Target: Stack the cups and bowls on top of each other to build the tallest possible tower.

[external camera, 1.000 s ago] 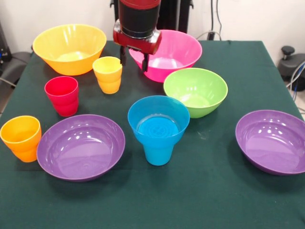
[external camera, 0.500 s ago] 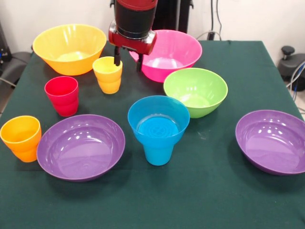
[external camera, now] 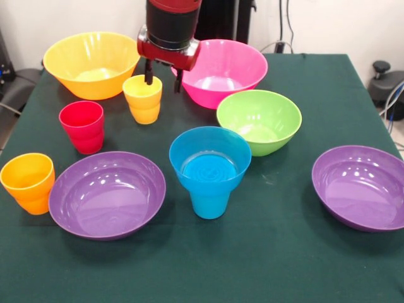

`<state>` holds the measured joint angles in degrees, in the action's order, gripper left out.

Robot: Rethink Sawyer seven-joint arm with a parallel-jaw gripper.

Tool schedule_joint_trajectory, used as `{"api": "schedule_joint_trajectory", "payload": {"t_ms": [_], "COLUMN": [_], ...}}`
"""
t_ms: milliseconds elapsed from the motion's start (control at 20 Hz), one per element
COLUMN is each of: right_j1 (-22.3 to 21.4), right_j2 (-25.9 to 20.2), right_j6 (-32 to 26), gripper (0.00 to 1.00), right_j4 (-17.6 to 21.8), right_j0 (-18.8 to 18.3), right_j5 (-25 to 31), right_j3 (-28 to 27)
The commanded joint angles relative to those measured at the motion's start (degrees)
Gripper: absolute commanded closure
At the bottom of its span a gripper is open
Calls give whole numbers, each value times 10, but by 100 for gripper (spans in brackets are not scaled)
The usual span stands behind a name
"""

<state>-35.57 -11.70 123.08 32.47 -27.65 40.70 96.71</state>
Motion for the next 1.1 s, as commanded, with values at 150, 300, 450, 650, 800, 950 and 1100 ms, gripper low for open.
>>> {"api": "schedule_joint_trajectory", "payload": {"t_ms": [150, 300, 450, 650, 800, 950, 1100], "right_j1": [27, 33, 49, 67, 79, 86, 89], "right_j2": [2, 9, 18, 22, 24, 22, 22], "right_j6": [-84, -68, -48, -18, -1, 7, 13], "gripper": [0, 0, 0, 0, 0, 0, 0], "right_j4": [70, 79, 96, 101, 101, 94, 89], "right_j0": [3, 6, 10, 13, 18, 17, 20], "right_j5": [9, -2, -28, -54, -69, -87, -98], "right_j3": [22, 30, 28, 34, 31, 35, 37]}}
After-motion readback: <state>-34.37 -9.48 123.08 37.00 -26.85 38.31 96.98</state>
